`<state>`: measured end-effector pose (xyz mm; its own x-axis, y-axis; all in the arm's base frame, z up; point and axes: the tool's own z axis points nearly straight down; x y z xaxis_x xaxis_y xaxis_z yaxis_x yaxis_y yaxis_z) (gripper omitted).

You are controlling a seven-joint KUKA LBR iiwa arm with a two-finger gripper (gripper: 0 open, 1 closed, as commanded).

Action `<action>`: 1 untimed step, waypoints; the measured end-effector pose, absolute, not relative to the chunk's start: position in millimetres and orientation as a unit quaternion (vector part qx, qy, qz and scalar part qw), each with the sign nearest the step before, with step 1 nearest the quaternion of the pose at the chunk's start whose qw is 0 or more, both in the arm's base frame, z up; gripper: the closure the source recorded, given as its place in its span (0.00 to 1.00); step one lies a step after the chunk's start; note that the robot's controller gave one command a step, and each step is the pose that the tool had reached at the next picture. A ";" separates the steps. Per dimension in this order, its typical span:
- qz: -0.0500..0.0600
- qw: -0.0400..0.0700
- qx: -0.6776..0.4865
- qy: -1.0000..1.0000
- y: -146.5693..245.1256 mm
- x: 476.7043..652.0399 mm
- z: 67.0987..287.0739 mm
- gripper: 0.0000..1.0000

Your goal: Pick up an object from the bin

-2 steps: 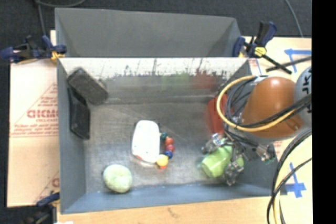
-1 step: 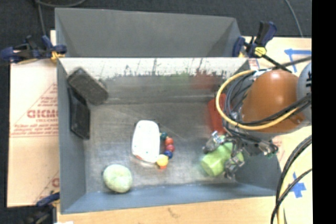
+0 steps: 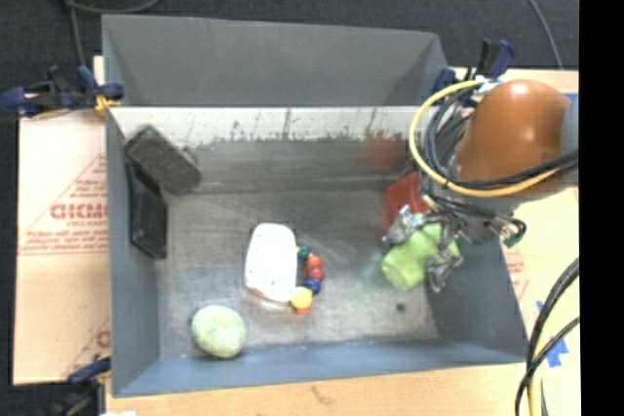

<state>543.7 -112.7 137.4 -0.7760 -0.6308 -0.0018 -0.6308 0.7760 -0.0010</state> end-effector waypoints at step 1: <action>-0.001 0.002 -0.432 0.902 -97.9 525.9 158.4 1.00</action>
Offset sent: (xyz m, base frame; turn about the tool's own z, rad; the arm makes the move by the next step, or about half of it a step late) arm 0.0177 0.0121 0.0337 -0.2789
